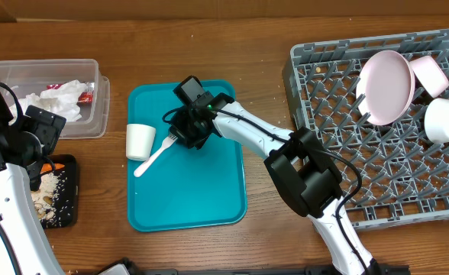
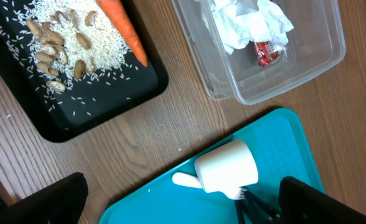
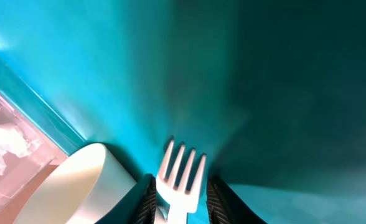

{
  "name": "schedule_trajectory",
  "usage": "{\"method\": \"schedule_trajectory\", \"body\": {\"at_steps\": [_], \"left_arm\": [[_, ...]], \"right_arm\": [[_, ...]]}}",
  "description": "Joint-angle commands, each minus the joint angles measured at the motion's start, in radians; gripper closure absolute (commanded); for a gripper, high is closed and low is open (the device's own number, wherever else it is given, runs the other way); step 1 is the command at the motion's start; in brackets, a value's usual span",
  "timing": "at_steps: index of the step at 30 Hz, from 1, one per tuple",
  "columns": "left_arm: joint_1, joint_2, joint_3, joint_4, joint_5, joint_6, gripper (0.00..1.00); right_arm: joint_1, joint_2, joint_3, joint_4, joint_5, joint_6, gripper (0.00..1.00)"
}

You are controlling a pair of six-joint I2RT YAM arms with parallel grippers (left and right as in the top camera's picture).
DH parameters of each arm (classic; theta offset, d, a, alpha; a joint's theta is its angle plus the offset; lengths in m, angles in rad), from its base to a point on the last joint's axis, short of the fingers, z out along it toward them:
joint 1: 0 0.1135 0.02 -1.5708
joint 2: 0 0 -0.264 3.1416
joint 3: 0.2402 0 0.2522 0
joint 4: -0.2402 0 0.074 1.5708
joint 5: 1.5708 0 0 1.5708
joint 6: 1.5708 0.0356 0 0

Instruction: Sort waste into correct bins and load items into the dishwasher

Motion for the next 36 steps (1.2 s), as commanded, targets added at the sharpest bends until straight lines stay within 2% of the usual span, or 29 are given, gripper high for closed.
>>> {"method": "schedule_trajectory", "body": {"at_steps": [1, 12, 14, 17, 26, 29, 36], "left_arm": [[-0.001, 0.005, 0.008, 0.001, -0.007, -0.009, 0.0], [-0.001, 0.005, 0.008, 0.001, -0.007, -0.009, 0.0], [-0.001, 0.005, 0.008, 0.001, -0.007, -0.009, 0.0], [-0.001, 0.005, 0.008, 0.001, -0.007, -0.009, 0.0], [-0.001, 0.005, 0.008, 0.001, -0.007, -0.009, 0.0], [-0.001, 0.005, 0.008, 0.001, -0.007, -0.009, 0.0], [-0.001, 0.005, 0.008, 0.001, -0.007, -0.009, 0.0]], "right_arm": [[0.035, 0.074, -0.03, -0.002, 0.057, -0.01, 0.69], [0.066, 0.075, -0.03, 0.021, 0.087, 0.012, 0.7], [0.053, 0.075, -0.03, 0.008, 0.111, 0.003, 0.75], [0.035, 0.075, -0.03, 0.004, 0.127, -0.032, 0.89], [0.004, 0.074, -0.03, 0.0, 0.128, -0.08, 0.9], [-0.026, 0.073, -0.029, -0.052, 0.128, -0.08, 0.93], [-0.091, 0.072, -0.029, -0.068, 0.109, -0.244, 0.94]]}}
